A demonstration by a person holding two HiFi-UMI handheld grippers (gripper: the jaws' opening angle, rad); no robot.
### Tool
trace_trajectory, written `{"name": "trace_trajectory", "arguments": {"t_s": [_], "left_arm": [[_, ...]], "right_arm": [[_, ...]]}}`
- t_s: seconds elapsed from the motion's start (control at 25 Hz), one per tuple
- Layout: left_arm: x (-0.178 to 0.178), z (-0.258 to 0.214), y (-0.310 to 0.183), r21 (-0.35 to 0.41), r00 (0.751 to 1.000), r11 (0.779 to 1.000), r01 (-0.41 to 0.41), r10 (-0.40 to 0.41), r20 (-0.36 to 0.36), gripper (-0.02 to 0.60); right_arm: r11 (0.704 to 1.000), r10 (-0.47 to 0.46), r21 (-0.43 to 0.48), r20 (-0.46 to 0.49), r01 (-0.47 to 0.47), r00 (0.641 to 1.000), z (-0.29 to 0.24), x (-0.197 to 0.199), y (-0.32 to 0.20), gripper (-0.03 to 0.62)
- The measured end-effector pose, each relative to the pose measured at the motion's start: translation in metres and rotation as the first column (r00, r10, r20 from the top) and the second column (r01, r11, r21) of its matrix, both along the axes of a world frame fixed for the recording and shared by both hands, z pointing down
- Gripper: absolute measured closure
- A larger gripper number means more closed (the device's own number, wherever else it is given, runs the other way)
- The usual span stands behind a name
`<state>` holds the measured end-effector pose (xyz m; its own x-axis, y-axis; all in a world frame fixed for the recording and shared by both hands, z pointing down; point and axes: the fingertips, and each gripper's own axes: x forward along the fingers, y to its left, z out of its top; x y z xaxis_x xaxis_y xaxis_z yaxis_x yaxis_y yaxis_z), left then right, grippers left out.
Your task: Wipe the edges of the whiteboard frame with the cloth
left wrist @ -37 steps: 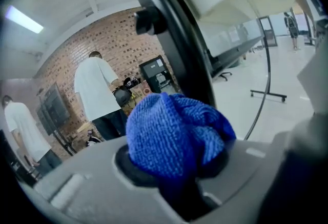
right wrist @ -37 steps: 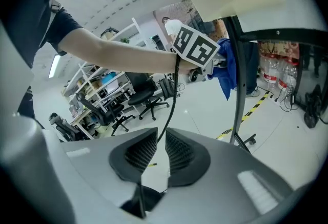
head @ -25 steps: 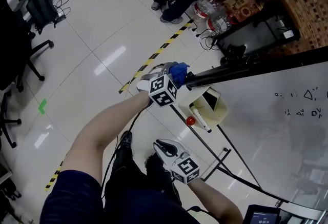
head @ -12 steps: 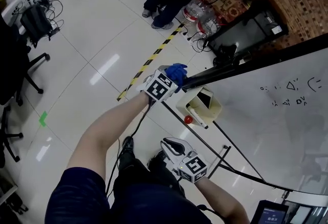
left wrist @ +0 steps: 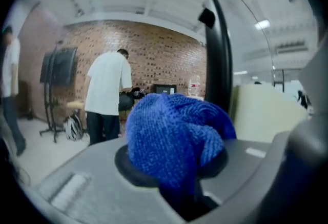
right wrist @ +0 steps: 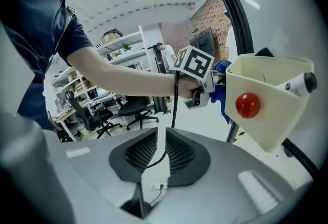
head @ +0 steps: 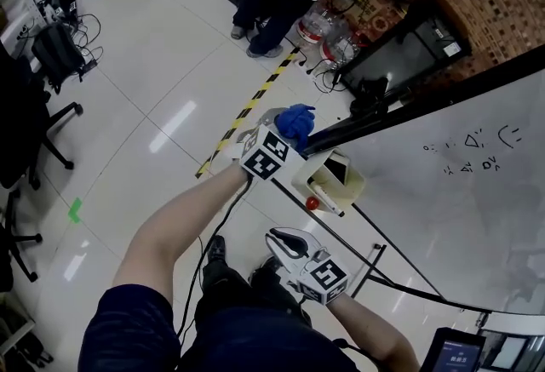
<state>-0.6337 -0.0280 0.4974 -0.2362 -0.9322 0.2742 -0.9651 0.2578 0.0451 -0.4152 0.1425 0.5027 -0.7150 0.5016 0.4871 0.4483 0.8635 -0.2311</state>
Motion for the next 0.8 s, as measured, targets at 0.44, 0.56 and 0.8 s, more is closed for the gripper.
{"name": "trace_trajectory", "arguments": {"t_s": [0.44, 0.56, 0.8], "left_arm": [[0.007, -0.037, -0.01, -0.004, 0.996, 1.0, 0.014, -0.013, 0.084, 0.453], [0.008, -0.054, -0.011, 0.023, 0.996, 1.0, 0.012, -0.014, 0.084, 0.453], [0.012, -0.081, -0.011, 0.026, 0.991, 1.0, -0.002, -0.001, 0.134, 0.453]], "right_arm": [[0.999, 0.051, 0.0, 0.049, -0.051, 0.998, -0.032, -0.014, -0.02, 0.542], [0.998, 0.061, 0.017, 0.087, -0.063, 0.994, -0.039, -0.021, -0.033, 0.542], [0.993, 0.105, 0.035, 0.129, -0.11, 0.986, -0.066, -0.039, -0.047, 0.542]]}}
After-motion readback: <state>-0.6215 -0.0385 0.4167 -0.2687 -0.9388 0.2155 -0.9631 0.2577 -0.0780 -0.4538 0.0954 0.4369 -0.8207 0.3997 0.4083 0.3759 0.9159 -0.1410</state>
